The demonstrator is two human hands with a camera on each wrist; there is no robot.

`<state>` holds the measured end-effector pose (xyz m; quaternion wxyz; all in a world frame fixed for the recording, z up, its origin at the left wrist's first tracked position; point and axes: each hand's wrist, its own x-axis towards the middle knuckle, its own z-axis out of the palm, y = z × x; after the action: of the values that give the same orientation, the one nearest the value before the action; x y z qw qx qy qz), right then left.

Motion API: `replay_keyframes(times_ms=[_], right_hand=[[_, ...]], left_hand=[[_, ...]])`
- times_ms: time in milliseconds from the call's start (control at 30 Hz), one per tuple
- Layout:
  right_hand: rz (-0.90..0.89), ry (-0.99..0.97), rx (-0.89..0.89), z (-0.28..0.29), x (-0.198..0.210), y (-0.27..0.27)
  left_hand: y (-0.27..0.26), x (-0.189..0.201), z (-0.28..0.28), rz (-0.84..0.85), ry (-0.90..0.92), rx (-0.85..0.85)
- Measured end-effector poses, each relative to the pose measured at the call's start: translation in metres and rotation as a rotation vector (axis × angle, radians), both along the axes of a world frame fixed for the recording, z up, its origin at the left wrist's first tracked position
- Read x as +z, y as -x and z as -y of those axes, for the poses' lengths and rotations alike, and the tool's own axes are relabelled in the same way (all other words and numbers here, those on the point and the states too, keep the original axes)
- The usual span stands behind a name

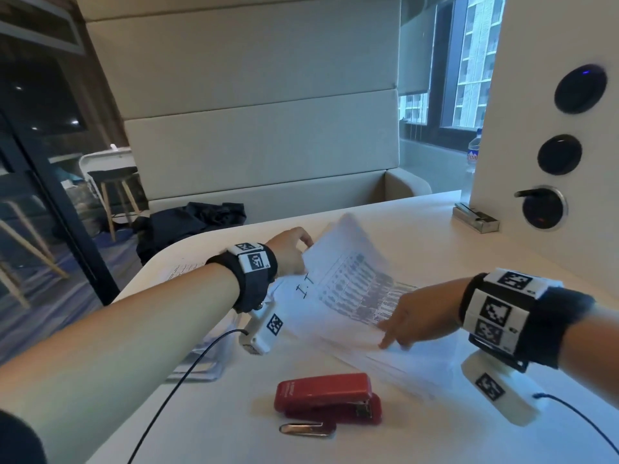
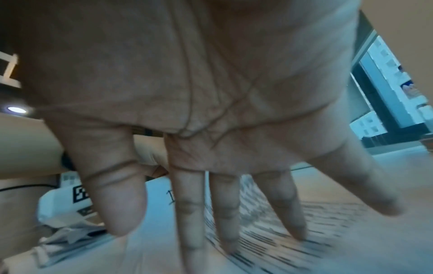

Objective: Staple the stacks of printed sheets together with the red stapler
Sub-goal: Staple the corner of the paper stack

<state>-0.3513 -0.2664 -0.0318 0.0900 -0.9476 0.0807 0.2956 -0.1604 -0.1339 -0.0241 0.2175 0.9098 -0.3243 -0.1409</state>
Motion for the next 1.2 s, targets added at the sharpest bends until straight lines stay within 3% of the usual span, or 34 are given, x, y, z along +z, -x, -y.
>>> replay_keyframes(times_ms=[133,400,500,600,700,800,967,1100,1200], right_hand=[[0.124,0.015,0.099,-0.038,0.008,0.007],[0.347,0.124,0.364,-0.097,-0.023,0.018],[0.24,0.034,0.379,-0.093,-0.015,0.018],[0.095,-0.296,0.254,-0.088,0.0,0.02],[0.126,-0.455,0.18,-0.083,0.021,0.018],[0.242,-0.316,0.164,-0.081,0.031,0.011],[0.265,-0.025,0.122,-0.084,0.011,-0.001],[0.208,0.147,0.159,-0.085,-0.012,-0.003],[0.229,0.241,0.207,-0.086,-0.021,-0.003]], left_hand=[[0.011,0.005,-0.016,0.016,-0.069,-0.022],[0.027,0.002,-0.075,-0.23,0.298,0.19],[0.037,-0.018,-0.1,-0.368,0.357,0.239],[0.051,-0.042,-0.121,-0.466,0.38,0.271],[0.072,-0.06,-0.135,-0.478,0.334,0.261],[0.09,-0.071,-0.144,-0.396,0.262,0.203],[0.113,-0.074,-0.149,-0.443,0.232,0.15],[0.129,-0.06,-0.152,-0.197,0.013,0.067],[0.132,-0.042,-0.158,0.27,-0.244,-0.018]])
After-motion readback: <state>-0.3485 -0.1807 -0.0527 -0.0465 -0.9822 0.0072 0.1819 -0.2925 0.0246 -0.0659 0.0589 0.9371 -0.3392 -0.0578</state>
